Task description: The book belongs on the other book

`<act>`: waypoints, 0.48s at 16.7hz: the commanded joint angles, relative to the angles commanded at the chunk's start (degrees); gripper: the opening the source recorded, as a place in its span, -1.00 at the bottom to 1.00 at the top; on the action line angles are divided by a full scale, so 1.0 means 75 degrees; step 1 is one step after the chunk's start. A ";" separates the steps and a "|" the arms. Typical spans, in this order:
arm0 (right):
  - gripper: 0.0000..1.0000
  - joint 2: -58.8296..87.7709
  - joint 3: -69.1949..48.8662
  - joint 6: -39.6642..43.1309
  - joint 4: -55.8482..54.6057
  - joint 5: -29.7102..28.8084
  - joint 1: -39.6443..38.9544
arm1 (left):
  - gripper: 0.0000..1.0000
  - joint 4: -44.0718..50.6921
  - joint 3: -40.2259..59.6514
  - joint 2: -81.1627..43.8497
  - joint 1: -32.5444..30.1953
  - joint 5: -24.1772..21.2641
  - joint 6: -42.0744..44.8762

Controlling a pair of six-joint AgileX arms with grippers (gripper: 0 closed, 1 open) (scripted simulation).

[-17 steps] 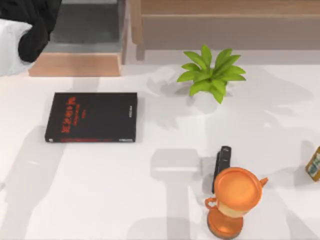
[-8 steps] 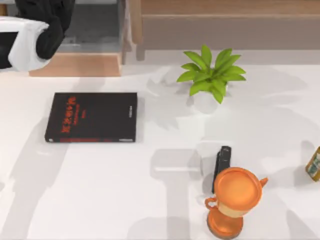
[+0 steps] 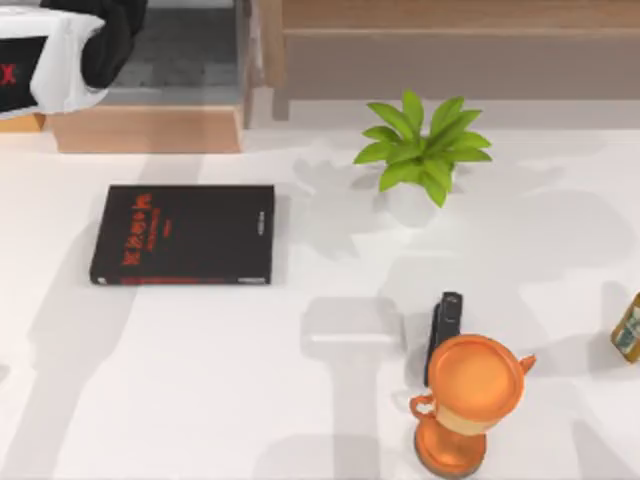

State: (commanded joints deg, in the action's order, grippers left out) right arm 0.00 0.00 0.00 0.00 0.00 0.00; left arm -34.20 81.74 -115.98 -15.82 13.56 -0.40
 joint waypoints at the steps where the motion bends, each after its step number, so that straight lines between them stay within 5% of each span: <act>1: 1.00 0.0000 0.0000 0.0000 0.0000 0.0000 0.0000 | 1.00 0.0018 0.0074 -0.0059 -0.0030 0.0025 -0.0001; 5: 1.00 0.0000 0.0000 0.0000 0.0000 0.0000 0.0000 | 1.00 0.0021 0.0090 -0.0071 -0.0037 0.0031 -0.0002; 8: 1.00 0.0000 0.0000 0.0000 0.0000 0.0000 0.0000 | 0.55 0.0021 0.0090 -0.0071 -0.0037 0.0031 -0.0002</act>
State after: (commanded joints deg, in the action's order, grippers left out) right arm 0.00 0.00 0.00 0.00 0.00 0.00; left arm -34.04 82.41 -116.52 -16.10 13.79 -0.41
